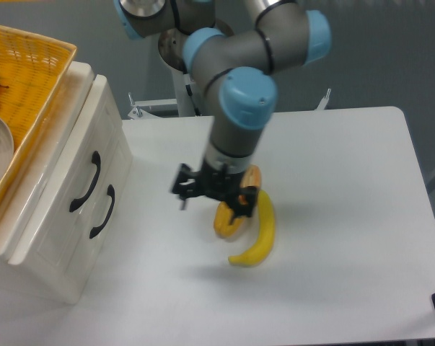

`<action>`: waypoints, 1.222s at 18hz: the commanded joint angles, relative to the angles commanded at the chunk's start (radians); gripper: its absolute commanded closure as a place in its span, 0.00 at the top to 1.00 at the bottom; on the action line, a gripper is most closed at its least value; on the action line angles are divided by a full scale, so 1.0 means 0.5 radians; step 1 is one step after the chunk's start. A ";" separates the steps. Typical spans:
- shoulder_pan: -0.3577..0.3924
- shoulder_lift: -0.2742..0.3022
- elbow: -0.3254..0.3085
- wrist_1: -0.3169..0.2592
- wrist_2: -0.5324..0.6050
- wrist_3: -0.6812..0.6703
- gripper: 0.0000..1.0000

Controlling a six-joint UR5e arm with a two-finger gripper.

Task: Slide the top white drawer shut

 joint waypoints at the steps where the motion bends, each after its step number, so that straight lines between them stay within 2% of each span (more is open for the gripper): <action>1: 0.043 -0.028 0.000 0.003 0.022 0.086 1.00; 6: 0.230 -0.157 0.037 0.015 0.074 0.522 1.00; 10: 0.417 -0.264 0.040 0.015 0.120 1.092 1.00; 14: 0.549 -0.371 0.055 0.125 0.160 1.494 1.00; 17: 0.586 -0.402 0.107 0.144 0.249 1.767 1.00; 22: 0.586 -0.503 0.267 0.144 0.350 1.875 1.00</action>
